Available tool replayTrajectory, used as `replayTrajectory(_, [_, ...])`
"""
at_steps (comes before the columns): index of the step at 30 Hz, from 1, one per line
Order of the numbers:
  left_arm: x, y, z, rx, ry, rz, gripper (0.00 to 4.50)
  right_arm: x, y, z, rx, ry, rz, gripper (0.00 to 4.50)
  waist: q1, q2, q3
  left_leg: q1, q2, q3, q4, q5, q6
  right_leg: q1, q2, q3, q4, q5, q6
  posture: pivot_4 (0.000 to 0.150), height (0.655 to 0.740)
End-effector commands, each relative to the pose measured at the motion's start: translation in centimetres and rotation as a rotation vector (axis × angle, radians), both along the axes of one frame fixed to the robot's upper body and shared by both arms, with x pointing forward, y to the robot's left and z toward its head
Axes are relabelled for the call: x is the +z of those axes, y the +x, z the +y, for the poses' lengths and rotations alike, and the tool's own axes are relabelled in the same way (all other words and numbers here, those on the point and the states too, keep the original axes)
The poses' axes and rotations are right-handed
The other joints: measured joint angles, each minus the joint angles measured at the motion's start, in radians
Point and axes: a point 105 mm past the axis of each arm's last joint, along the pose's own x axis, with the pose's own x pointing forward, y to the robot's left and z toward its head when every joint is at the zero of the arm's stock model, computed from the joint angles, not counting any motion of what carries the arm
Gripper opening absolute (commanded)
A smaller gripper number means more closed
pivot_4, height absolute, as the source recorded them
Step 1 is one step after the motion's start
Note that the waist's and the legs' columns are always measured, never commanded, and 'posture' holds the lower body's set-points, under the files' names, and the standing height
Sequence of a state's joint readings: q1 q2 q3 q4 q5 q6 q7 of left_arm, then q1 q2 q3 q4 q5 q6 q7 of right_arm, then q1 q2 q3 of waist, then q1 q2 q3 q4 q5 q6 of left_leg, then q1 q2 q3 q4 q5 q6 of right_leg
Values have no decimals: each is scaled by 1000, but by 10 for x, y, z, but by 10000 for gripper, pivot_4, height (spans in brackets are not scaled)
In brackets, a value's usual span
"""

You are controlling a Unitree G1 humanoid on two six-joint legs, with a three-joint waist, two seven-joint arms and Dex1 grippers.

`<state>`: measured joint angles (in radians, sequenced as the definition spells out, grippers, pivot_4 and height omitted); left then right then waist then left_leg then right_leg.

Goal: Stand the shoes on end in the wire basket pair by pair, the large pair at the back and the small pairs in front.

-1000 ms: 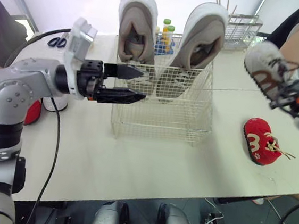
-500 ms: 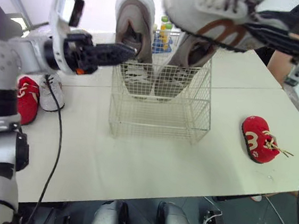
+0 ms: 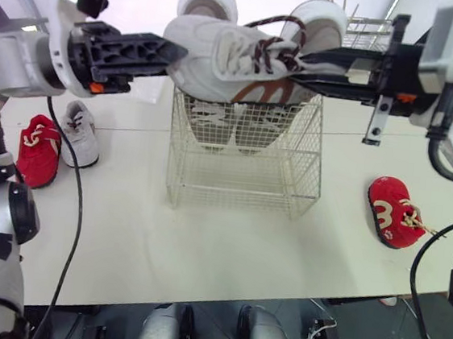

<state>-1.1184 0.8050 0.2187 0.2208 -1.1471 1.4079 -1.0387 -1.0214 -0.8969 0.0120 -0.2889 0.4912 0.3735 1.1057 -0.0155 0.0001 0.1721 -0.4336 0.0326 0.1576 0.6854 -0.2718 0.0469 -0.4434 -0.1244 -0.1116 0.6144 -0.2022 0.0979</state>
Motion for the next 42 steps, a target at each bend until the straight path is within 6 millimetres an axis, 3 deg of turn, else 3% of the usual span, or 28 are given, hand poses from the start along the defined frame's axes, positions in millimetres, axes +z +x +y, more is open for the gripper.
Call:
replayTrajectory(1, [3,-5,-2,-11,4,-36,39723,10,-10,5,32,-5,-67,53,1,0,0,0,0,0,0,0,0,0,0,0,0,0,0,1500,7400])
replayTrajectory(3, [2,-3,-2,-6,2,-30,34462,9,-13,7,46,-10,-64,0,3,0,0,0,0,0,0,0,0,0,0,0,0,0,0,1500,7400])
replayTrajectory(7, [0,-4,-3,-22,-12,-6,15554,7,-16,9,53,-11,-37,0,2,0,0,0,0,0,0,0,0,0,0,0,0,0,0,1500,7400])
replayTrajectory(10, [-1,-4,-2,-23,-41,16,3752,8,-14,5,29,-2,-13,0,1,0,0,0,0,0,0,0,0,0,0,0,0,0,0,1500,7400])
replayTrajectory(11, [-2,-4,-2,-20,-55,24,3292,9,-13,3,18,8,6,0,1,0,0,0,0,0,0,0,0,0,0,0,0,0,0,1500,7400])
replayTrajectory(12, [-3,-4,-1,-16,-68,29,3292,11,-13,0,9,15,27,9879,2,0,0,0,0,0,0,0,0,0,0,0,0,0,0,1500,7400])
replayTrajectory(16, [-9,-2,0,23,-127,35,3290,10,-19,-17,-21,44,203,28357,5,-1,0,0,0,-1,0,0,0,0,0,0,0,0,0,1500,7400])
replayTrajectory(19, [-14,-3,0,56,-182,29,3289,24,-20,-34,-63,167,300,42394,3,-1,1,0,0,-1,0,0,0,1,-1,0,0,0,0,1500,7400])
replayTrajectory(20, [-14,-3,0,69,-210,22,3289,28,-20,-41,-76,222,342,44270,4,-1,1,0,0,-1,0,0,0,1,-1,0,0,0,0,1500,7400])
replayTrajectory(24, [-11,-6,-5,117,-340,-24,3289,33,-22,-66,-67,449,575,44270,6,-2,1,1,-1,-2,0,0,0,2,-2,0,0,1,-1,1500,7400])
replayTrajectory(28, [-6,-7,-13,151,-455,-31,3289,11,-16,-74,-38,630,757,44270,6,-6,0,6,-1,-3,0,0,0,8,-3,-1,0,1,-2,1500,7400])
replayTrajectory(35, [-1,-6,-26,146,-540,-7,3289,-6,-6,-46,167,939,979,44270,4,-5,0,8,-1,-2,0,0,0,9,-2,-1,1,2,-2,1500,7400])
replayTrajectory(42, [-5,-6,-40,119,-530,19,3289,9,-1,-8,320,1023,1042,44270,4,-5,0,8,-1,-2,0,0,0,9,-1,-1,0,2,-2,1500,7400])
